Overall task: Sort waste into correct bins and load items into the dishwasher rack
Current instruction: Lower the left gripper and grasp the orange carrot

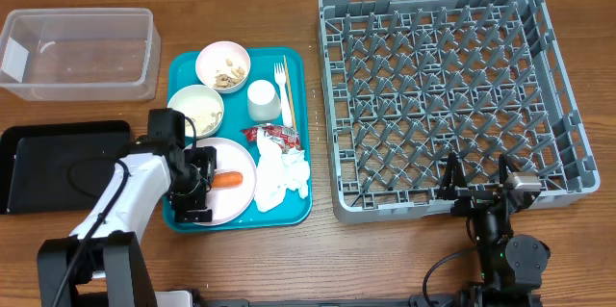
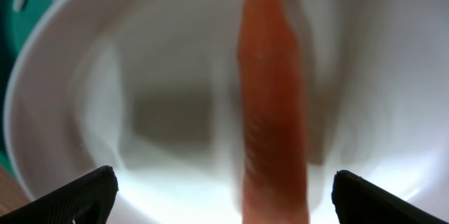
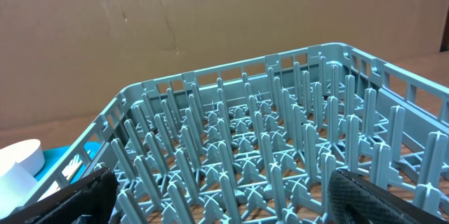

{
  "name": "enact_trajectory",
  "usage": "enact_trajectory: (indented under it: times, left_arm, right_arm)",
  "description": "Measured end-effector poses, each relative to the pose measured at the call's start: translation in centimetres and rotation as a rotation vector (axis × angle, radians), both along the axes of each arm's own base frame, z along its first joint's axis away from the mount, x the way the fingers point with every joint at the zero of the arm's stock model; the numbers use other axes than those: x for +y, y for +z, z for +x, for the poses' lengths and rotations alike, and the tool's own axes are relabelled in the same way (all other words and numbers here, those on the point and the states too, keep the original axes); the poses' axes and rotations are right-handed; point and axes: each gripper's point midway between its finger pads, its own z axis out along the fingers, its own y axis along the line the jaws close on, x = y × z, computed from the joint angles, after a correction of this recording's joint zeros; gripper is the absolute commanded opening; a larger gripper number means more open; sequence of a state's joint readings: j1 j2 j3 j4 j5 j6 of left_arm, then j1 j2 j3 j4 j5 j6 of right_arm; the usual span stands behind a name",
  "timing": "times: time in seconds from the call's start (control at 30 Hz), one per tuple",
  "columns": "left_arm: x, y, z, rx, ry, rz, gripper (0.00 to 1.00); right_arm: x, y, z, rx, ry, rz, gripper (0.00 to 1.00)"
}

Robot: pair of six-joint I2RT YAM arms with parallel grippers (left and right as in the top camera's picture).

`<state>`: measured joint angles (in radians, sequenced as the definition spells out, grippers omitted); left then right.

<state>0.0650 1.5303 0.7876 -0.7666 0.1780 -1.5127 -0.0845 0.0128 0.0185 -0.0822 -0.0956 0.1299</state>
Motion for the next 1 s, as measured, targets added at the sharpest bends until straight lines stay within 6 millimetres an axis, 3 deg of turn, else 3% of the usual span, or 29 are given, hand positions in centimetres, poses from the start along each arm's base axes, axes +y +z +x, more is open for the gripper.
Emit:
enact_trajectory:
  times: [0.13,0.43,0.57,0.7,0.93,1.0]
  left_arm:
    - [-0.1,-0.9,-0.3,-0.010,0.001,-0.002,1.00]
    - [-0.4,-0.8,0.1,-0.047,0.002,-0.023,1.00]
    - [-0.7,-0.7,0.5,-0.061,0.010,-0.038,0.80]
    - [-0.8,-0.6,0.9,-0.081,0.011,-0.048,0.77]
    - [-0.9,-0.7,1.1,-0.087,0.017,-0.053,0.43]
    - [-0.9,-0.7,1.0,-0.087,0.016,-0.053,0.40]
  right_arm:
    - [0.0,0.0,0.0,0.000,0.000,0.000,1.00]
    - [0.0,0.0,0.0,0.000,0.000,0.000,1.00]
    - [0.0,0.0,0.0,0.000,0.000,0.000,1.00]
    - [0.0,0.0,0.0,0.000,-0.001,0.000,1.00]
    - [0.0,0.0,0.0,0.000,0.000,0.000,1.00]
    - [0.0,0.0,0.0,0.000,0.000,0.000,1.00]
